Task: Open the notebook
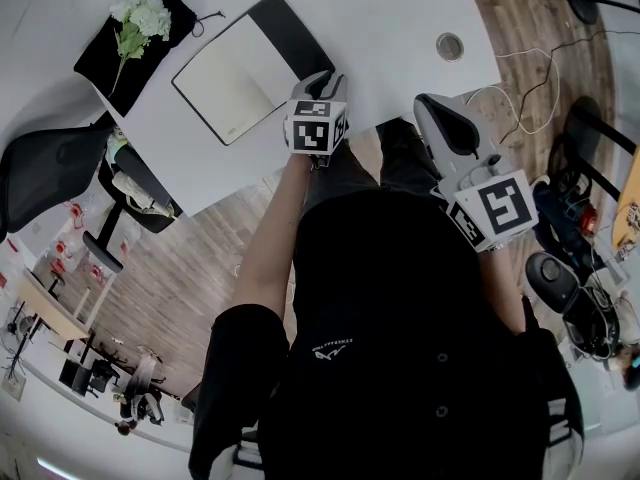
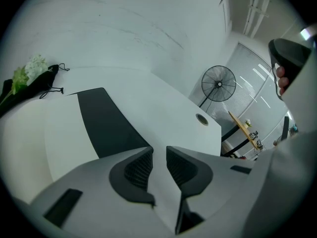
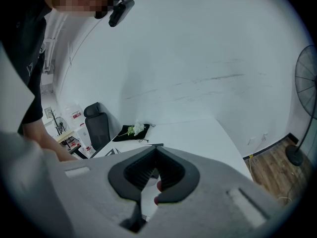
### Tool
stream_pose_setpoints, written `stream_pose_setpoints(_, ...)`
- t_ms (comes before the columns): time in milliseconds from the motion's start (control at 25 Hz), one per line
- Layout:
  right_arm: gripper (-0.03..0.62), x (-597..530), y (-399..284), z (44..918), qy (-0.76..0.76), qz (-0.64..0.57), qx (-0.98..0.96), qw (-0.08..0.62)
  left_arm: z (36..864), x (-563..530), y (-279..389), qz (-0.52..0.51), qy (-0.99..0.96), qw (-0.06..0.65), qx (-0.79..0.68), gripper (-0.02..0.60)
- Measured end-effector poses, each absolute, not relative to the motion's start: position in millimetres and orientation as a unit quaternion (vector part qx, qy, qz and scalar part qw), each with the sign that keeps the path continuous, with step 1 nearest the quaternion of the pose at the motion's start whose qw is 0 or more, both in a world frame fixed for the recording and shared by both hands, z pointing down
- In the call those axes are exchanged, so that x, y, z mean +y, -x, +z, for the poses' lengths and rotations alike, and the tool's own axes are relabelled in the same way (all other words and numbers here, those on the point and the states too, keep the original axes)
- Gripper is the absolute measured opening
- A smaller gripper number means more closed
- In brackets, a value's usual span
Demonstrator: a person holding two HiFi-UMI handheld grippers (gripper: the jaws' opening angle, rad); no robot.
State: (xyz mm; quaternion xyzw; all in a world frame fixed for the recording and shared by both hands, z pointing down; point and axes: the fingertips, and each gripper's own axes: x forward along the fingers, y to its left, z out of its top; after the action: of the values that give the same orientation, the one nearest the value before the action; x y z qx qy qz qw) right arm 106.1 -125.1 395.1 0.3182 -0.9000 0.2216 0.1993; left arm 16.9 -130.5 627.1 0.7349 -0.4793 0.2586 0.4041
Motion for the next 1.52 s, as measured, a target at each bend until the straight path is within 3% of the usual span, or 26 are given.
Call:
stream_pose_setpoints(200,0.005,-119.3,-98.0,396.2,-0.310,0.218,-0.904,0.199,619.8,-120.4,-6.4,0.250,-0.731,0.395,-0.497,0.025)
stream_pose_setpoints(400,0.005,-109.7,-84.6,403.8,-0.297,0.220,-0.907,0.203,614.5,-108.5,6.2,0.244,-0.731,0.389,-0.505,0.008)
stream_pose_setpoints(1520,0.005,-47.4,-9.3,432.8,-0.215,0.218,-0.923,0.234,506.9,-30.9,68.5,0.130,-0.735,0.329,-0.579,0.006)
